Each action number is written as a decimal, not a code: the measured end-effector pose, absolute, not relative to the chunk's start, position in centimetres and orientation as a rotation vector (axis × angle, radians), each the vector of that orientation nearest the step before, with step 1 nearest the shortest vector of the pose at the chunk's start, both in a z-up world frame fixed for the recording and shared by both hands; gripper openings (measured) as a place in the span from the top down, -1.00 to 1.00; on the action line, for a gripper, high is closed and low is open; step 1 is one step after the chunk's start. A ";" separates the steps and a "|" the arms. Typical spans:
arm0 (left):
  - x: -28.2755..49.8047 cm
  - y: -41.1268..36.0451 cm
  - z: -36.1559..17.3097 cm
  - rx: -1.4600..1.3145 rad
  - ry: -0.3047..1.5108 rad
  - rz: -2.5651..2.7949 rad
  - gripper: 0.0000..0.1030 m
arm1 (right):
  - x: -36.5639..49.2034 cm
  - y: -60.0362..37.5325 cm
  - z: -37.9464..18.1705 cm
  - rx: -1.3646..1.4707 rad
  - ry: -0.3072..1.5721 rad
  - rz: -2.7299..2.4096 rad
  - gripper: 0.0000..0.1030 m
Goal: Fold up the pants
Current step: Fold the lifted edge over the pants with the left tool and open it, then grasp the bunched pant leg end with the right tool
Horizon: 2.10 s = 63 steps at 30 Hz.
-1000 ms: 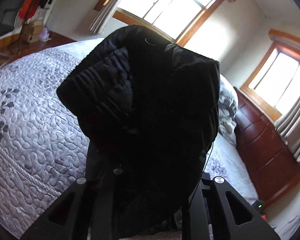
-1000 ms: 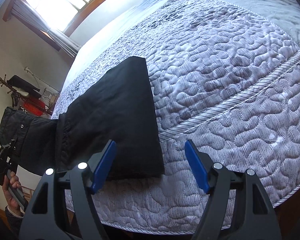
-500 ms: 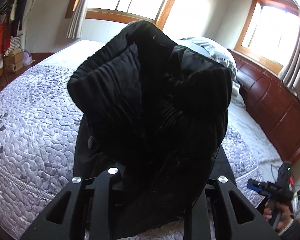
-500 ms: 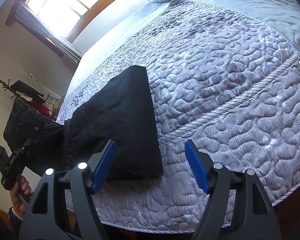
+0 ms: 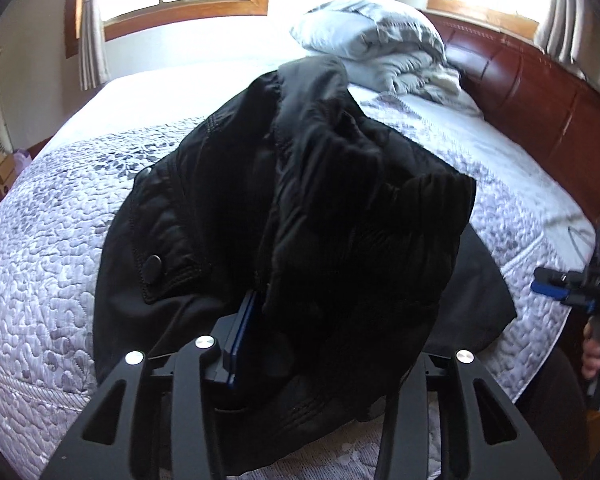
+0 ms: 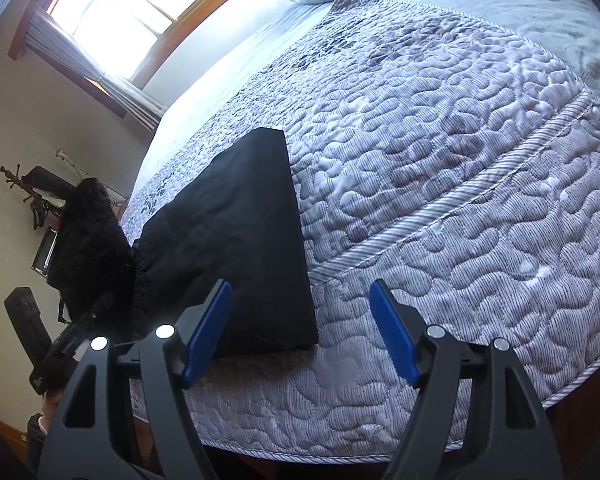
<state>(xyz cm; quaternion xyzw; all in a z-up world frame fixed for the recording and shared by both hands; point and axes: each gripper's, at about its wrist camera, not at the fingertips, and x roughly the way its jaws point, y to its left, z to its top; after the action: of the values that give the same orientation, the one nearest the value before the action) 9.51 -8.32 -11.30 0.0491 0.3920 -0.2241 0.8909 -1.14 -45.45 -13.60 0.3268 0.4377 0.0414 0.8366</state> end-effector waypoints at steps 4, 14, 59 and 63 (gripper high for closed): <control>9.3 -10.2 -12.8 0.171 0.852 -0.483 -0.18 | -1.4 -45.6 -13.7 0.693 0.925 0.085 -0.38; 7.2 -9.9 -12.1 0.109 0.894 -0.555 -0.87 | -1.1 -44.8 -13.0 0.695 0.931 0.103 -0.52; 3.7 12.3 -16.0 -0.528 0.960 -0.148 -0.92 | 11.5 -27.9 -13.1 0.963 1.078 0.431 -0.80; 3.9 12.2 -16.1 -0.516 0.968 -0.146 -0.92 | 11.8 -28.0 -12.9 0.961 1.077 0.425 -0.80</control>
<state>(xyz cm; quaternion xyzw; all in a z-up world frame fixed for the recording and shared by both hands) 3.87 12.23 -16.13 -0.2448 0.4598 -0.0695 0.8507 11.80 -28.01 -12.92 0.4365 0.4889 0.1931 0.7302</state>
